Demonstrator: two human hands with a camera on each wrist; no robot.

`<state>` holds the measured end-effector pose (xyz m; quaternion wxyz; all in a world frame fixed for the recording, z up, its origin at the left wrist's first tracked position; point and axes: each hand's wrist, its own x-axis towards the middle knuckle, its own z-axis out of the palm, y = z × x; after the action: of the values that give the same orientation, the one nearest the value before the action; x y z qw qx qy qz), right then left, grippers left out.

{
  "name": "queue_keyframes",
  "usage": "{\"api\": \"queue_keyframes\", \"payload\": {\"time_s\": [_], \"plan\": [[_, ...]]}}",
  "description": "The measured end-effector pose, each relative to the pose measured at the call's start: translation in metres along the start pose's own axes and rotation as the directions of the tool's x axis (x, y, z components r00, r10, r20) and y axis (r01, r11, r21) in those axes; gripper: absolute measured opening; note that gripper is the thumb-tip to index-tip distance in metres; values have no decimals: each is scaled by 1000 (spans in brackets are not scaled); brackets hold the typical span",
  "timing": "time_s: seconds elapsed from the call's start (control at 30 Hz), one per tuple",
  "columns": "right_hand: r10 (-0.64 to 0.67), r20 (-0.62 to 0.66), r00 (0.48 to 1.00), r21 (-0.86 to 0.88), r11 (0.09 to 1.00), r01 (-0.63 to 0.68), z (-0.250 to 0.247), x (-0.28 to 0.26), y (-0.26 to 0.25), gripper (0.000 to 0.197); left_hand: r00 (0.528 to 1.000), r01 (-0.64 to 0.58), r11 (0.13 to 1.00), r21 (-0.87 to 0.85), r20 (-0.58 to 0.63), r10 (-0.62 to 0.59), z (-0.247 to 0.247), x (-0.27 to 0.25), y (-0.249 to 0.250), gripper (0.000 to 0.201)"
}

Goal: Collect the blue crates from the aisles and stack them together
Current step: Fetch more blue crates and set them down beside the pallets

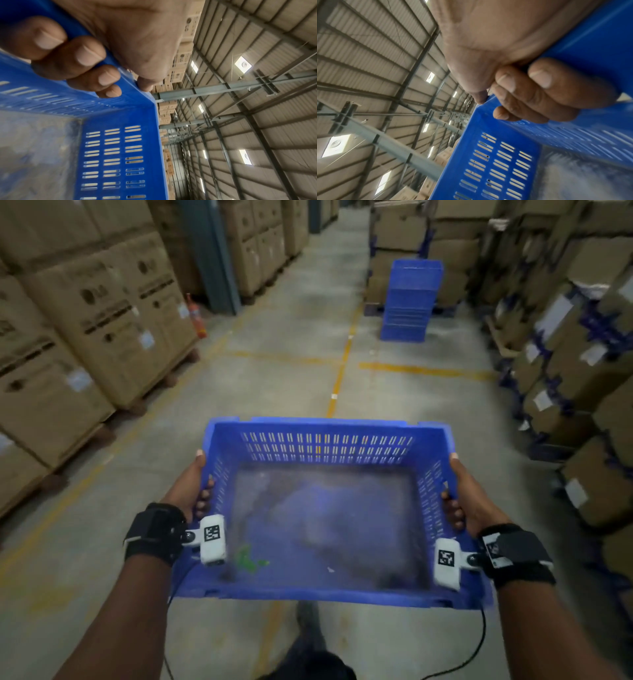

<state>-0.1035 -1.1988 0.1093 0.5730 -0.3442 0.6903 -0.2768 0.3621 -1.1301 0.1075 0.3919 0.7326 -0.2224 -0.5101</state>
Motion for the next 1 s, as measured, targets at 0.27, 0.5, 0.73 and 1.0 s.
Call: {"api": "queue_keyframes", "payload": {"time_s": [0.27, 0.5, 0.73, 1.0], "plan": [[10, -143, 990, 95, 995, 3, -34, 92, -80, 81, 986, -35, 997, 69, 168, 23, 104, 140, 120, 66], [85, -212, 974, 174, 984, -48, -55, 180, -142, 76, 977, -49, 988, 148, 214, 16, 176, 238, 221, 66], [113, -224, 968, 204, 977, -67, -75, 308, -208, 77, 969, -38, 983, 178, 246, -7, 258, 353, 298, 67], [79, -202, 976, 160, 986, -46, -114, 459, -336, 76, 979, -26, 990, 140, 205, -3, 349, 473, 405, 67]]}}
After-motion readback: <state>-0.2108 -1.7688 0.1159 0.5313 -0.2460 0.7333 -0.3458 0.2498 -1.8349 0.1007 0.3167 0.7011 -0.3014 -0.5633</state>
